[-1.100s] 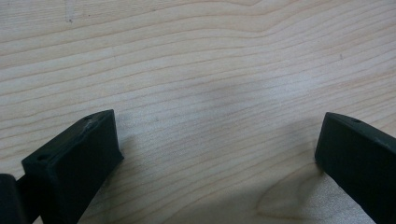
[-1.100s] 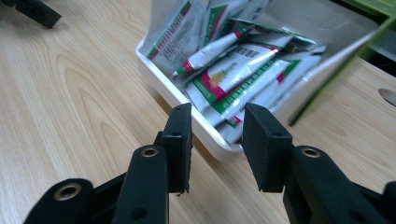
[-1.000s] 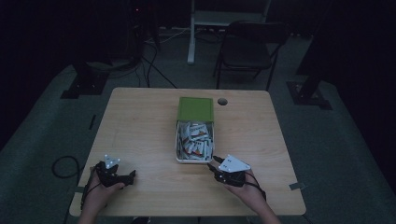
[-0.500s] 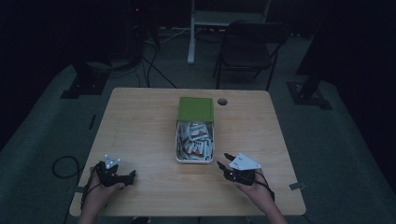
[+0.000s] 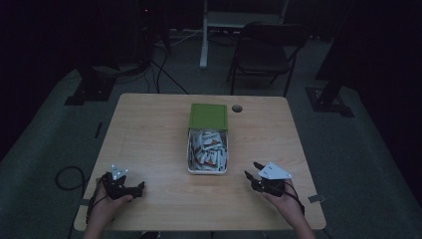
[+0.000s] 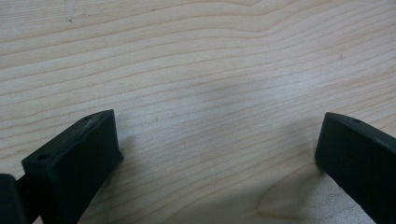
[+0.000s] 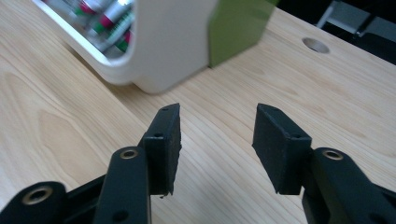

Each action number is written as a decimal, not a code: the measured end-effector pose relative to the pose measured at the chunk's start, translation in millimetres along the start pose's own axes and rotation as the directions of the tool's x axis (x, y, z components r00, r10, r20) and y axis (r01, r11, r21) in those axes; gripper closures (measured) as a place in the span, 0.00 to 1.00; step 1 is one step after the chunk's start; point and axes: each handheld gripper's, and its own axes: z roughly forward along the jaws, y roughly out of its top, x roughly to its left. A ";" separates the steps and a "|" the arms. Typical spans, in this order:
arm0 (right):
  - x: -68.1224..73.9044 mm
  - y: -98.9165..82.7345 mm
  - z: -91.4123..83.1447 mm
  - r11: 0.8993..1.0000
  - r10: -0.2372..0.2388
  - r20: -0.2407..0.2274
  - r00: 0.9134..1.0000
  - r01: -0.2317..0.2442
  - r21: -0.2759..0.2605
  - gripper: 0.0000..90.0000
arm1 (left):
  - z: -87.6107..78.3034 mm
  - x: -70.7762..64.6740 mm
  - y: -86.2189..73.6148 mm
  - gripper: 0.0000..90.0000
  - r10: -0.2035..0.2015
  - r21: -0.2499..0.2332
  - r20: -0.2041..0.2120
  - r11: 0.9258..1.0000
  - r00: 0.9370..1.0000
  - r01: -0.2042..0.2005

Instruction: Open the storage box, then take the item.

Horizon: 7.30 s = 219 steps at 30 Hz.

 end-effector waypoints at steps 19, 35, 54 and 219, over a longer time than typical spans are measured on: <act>-28.2 -24.9 -4.7 0.998 0.007 -0.072 0.997 -0.002 0.064 0.42 | -0.1 0.0 0.0 0.00 0.000 0.001 0.000 1.000 1.000 0.000; -47.4 -42.1 -7.1 0.987 0.095 -0.113 0.989 -0.080 0.136 0.27 | -0.1 0.0 0.0 0.00 0.000 0.001 0.000 1.000 1.000 0.000; -54.6 -58.7 0.9 0.963 0.179 -0.084 0.980 -0.158 0.217 0.22 | 0.0 0.0 0.0 0.00 0.000 0.000 0.000 1.000 1.000 0.000; -53.0 -57.3 3.2 0.960 0.179 -0.090 0.980 -0.154 0.233 0.15 | 39.5 -171.1 183.4 0.51 0.313 -0.166 0.158 0.943 0.936 -0.288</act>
